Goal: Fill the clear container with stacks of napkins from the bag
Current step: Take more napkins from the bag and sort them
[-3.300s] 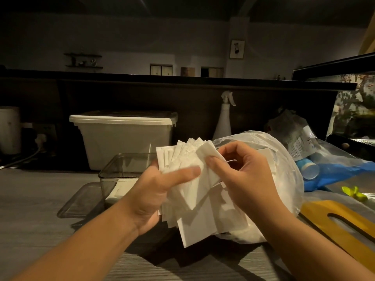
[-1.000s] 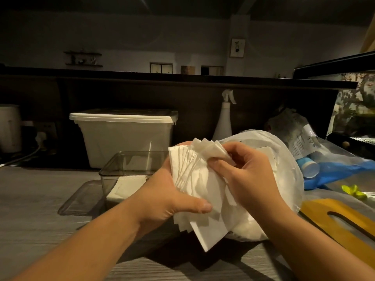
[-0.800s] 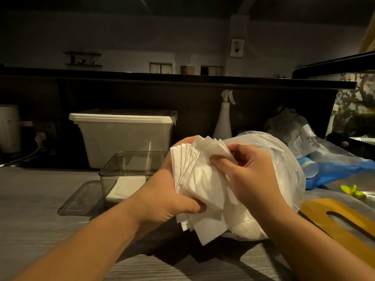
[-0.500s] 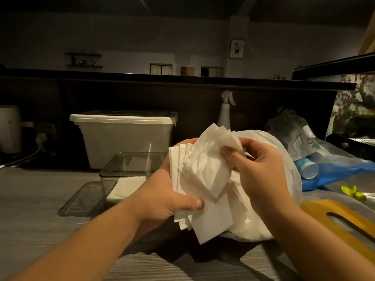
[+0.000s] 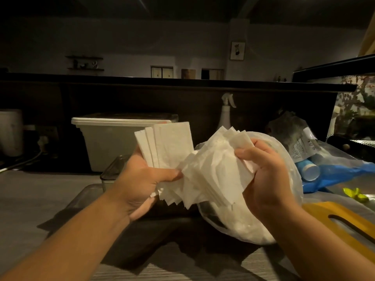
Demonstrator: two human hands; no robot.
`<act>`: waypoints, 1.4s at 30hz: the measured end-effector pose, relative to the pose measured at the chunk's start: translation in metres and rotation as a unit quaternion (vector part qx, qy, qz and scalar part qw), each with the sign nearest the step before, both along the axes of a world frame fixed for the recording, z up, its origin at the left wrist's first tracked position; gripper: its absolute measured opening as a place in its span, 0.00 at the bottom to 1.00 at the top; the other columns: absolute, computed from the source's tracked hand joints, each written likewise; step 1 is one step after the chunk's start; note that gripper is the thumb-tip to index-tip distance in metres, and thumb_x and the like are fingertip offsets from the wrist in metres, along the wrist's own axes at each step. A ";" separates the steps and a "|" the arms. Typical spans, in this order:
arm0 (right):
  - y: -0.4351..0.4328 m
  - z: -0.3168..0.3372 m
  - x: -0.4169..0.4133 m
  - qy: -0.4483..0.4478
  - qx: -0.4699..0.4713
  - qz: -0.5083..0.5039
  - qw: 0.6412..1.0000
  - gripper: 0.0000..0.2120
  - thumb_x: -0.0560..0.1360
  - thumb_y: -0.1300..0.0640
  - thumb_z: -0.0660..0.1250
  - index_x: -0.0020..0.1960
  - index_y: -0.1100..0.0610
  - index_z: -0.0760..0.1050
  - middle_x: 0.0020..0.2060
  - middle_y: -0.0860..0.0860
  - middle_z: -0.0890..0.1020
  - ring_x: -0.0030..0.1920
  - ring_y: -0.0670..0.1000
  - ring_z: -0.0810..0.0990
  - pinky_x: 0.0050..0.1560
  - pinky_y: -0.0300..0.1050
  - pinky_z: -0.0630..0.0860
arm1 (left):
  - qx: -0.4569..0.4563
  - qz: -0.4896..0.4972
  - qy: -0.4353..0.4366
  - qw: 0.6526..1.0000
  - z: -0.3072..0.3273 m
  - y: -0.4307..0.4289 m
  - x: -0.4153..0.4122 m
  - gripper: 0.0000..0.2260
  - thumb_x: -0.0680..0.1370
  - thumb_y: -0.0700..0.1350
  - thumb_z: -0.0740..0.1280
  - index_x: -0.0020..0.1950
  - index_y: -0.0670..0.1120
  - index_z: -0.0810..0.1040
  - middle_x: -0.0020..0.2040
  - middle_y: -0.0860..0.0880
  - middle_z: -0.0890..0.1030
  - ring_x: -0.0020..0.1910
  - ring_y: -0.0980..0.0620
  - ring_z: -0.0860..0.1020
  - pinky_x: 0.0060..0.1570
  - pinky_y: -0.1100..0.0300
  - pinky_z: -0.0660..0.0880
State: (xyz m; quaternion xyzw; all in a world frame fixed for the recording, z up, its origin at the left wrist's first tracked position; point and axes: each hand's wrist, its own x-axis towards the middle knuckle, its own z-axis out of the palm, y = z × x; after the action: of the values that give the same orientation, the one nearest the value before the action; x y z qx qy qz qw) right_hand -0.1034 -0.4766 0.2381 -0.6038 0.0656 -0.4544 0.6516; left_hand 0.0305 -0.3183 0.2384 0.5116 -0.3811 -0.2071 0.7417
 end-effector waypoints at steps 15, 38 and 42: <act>0.019 -0.004 0.004 0.116 0.025 0.073 0.990 0.09 0.72 0.63 0.70 0.52 0.59 0.81 0.46 0.50 0.86 0.51 0.53 0.84 0.48 0.46 0.77 | -0.062 0.078 0.021 0.995 -0.005 -0.002 0.001 0.24 0.63 0.36 0.73 0.59 0.44 0.78 0.48 0.48 0.86 0.48 0.50 0.85 0.37 0.58 0.82; 0.017 -0.001 0.002 0.088 0.116 0.112 0.983 0.24 0.61 0.62 0.69 0.57 0.59 0.80 0.52 0.55 0.85 0.53 0.56 0.84 0.50 0.50 0.79 | -0.037 -0.022 0.057 0.997 -0.004 0.000 -0.007 0.24 0.66 0.39 0.75 0.62 0.46 0.79 0.52 0.44 0.85 0.52 0.44 0.84 0.41 0.53 0.83; 0.015 -0.001 0.001 0.063 0.083 0.097 0.990 0.16 0.63 0.66 0.70 0.51 0.60 0.81 0.48 0.54 0.85 0.50 0.52 0.84 0.52 0.48 0.78 | -0.037 -0.016 0.129 0.991 -0.002 -0.003 -0.009 0.21 0.69 0.42 0.69 0.62 0.46 0.79 0.51 0.43 0.86 0.46 0.44 0.86 0.36 0.52 0.82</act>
State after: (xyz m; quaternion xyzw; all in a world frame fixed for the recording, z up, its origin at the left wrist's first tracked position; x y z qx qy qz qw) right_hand -0.1020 -0.4614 0.2370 -0.5784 0.0855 -0.3431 0.7351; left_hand 0.0214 -0.3218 0.2364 0.4465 -0.2979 -0.2686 0.7999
